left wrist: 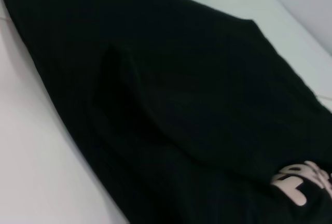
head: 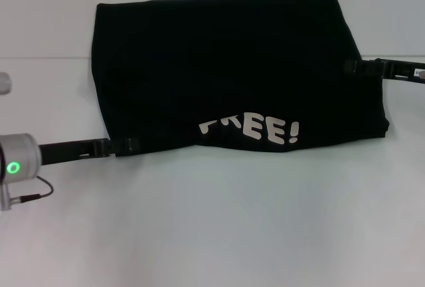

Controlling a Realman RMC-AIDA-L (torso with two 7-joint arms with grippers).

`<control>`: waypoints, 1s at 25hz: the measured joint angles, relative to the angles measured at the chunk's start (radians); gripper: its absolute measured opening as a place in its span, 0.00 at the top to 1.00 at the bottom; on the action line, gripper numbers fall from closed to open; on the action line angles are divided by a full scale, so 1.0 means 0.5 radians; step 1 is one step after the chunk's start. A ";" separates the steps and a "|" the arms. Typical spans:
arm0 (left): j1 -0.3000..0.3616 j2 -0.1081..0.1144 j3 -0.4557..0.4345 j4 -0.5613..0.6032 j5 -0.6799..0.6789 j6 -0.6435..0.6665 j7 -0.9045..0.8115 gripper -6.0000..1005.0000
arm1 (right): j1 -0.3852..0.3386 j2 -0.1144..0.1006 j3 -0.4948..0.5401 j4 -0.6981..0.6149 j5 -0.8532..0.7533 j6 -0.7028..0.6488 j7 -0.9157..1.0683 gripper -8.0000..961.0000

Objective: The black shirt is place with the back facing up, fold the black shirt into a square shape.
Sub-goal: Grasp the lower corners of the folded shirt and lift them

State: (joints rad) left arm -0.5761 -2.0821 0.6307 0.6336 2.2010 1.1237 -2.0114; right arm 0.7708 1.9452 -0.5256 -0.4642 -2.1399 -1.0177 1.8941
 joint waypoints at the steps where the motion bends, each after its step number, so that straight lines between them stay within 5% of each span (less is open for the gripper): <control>1: -0.007 -0.003 0.023 -0.012 0.000 -0.028 0.000 0.16 | 0.001 0.000 0.000 0.000 0.001 0.000 0.000 0.23; 20: -0.068 0.008 0.196 -0.028 0.034 -0.092 0.079 0.21 | -0.026 0.010 -0.005 -0.001 0.000 -0.002 0.006 0.24; 25: -0.077 0.002 0.204 -0.022 0.046 -0.107 0.092 0.42 | -0.026 0.009 -0.004 -0.001 0.003 -0.002 0.005 0.24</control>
State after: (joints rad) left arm -0.6146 -2.0810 0.7325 0.6225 2.2241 1.0703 -1.9653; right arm 0.7576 1.9497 -0.5279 -0.4648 -2.1383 -1.0186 1.8965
